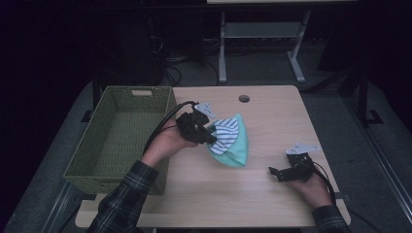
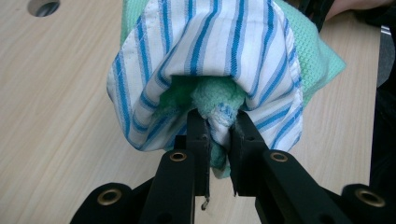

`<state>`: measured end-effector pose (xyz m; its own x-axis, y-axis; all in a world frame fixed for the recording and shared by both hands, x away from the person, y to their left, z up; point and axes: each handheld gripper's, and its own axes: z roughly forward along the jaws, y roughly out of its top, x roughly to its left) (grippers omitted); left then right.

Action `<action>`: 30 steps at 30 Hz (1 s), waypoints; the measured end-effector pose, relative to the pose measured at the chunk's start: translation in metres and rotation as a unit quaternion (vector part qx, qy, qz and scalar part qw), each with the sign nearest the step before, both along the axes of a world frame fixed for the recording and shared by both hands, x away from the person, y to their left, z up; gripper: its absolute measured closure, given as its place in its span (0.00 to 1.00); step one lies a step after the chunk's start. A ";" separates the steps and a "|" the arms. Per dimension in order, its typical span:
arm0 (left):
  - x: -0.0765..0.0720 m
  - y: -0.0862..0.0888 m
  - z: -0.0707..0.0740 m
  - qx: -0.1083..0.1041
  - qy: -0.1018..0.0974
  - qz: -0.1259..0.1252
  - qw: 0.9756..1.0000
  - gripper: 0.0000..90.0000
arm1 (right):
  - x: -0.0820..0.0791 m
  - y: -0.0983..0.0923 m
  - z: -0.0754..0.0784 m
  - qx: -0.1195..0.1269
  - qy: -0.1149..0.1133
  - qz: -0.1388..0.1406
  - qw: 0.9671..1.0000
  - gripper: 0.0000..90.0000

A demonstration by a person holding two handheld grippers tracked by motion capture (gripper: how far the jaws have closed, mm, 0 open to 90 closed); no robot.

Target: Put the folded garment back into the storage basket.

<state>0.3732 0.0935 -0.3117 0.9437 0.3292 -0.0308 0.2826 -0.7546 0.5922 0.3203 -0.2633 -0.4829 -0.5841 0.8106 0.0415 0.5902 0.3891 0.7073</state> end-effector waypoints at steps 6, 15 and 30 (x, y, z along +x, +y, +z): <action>0.002 0.017 0.013 -0.003 -0.005 0.017 1.000 0.89 | 0.000 0.000 0.000 0.000 0.000 0.001 1.000 0.06; 0.005 0.047 0.028 -0.014 -0.007 0.043 0.999 0.88 | 0.000 0.000 0.000 0.000 0.000 0.000 1.000 0.06; 0.004 0.102 0.038 -0.036 -0.018 0.123 0.992 0.88 | 0.000 0.000 0.000 0.000 0.000 0.001 1.000 0.05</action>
